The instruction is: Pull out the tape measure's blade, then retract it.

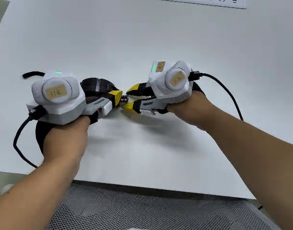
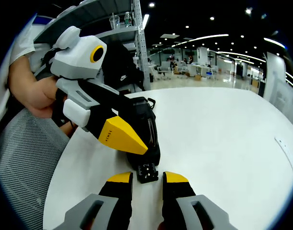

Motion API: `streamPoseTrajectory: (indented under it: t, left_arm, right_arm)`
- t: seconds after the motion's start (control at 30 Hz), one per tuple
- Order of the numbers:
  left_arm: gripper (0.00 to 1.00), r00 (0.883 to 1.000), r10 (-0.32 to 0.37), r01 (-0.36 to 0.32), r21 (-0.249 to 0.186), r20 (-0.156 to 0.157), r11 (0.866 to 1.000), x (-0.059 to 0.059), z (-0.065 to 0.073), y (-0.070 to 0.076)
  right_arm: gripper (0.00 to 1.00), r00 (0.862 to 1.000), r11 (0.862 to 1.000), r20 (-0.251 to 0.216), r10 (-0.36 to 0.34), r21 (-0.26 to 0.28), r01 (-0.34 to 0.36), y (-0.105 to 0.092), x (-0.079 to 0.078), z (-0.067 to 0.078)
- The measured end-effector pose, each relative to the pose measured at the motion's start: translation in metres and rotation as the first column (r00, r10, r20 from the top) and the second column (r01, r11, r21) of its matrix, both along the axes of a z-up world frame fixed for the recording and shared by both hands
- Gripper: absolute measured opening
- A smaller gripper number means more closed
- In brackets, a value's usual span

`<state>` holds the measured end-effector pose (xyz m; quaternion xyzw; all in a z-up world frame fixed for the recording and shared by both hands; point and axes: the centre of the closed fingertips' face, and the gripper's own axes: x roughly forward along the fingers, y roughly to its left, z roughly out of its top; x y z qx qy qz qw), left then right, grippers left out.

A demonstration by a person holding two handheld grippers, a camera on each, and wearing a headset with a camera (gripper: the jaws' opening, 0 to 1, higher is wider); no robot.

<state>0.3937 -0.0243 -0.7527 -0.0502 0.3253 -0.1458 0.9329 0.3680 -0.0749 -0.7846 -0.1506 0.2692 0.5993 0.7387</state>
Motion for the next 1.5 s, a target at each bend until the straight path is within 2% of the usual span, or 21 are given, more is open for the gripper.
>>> streamPoseTrajectory:
  t: [0.4,0.47,0.57,0.73,0.8,0.87,1.13,1.33,1.5]
  left_arm:
    - [0.59,1.0,-0.02,0.02,0.012,0.01,1.0,0.0,0.003,0.0]
    - [0.6,1.0,-0.021,0.021,0.015,0.003,1.0,-0.001,0.003,0.003]
    - [0.6,0.998,-0.061,0.061,0.04,0.017,0.997,-0.004,0.006,0.005]
    - [0.62,0.996,-0.08,0.079,0.034,0.033,0.996,-0.007,0.01,0.012]
    - [0.62,0.995,-0.098,0.097,0.046,0.023,0.994,-0.01,0.008,0.016]
    - [0.63,0.995,-0.1,0.099,0.036,0.019,0.994,-0.012,0.008,0.02]
    - [0.63,0.98,-0.196,0.195,0.026,0.035,0.981,-0.025,0.017,0.017]
    - [0.65,0.968,-0.246,0.245,0.033,0.045,0.969,-0.031,0.023,0.018]
    - [0.65,0.953,-0.298,0.296,0.043,0.054,0.954,-0.037,0.029,0.017]
  right_arm:
    - [0.22,1.0,1.0,0.0,-0.02,0.0,0.02,-0.009,0.0,0.004]
    - [0.23,1.0,1.0,0.005,-0.03,0.003,0.03,-0.012,0.0,0.006]
    - [0.24,0.999,0.999,0.003,-0.051,0.017,0.051,-0.018,-0.001,0.012]
    - [0.27,0.996,0.995,-0.005,-0.09,0.031,0.091,-0.028,-0.004,0.017]
    - [0.28,0.995,0.994,-0.01,-0.103,0.029,0.103,-0.032,-0.006,0.019]
    - [0.31,0.993,0.992,-0.01,-0.12,0.033,0.12,-0.036,-0.007,0.022]
    - [0.41,0.984,0.983,-0.01,-0.181,0.036,0.181,-0.053,-0.01,0.032]
    - [0.46,0.977,0.977,-0.006,-0.212,0.026,0.212,-0.067,-0.016,0.035]
    - [0.49,0.973,0.973,-0.003,-0.229,0.017,0.229,-0.078,-0.025,0.039]
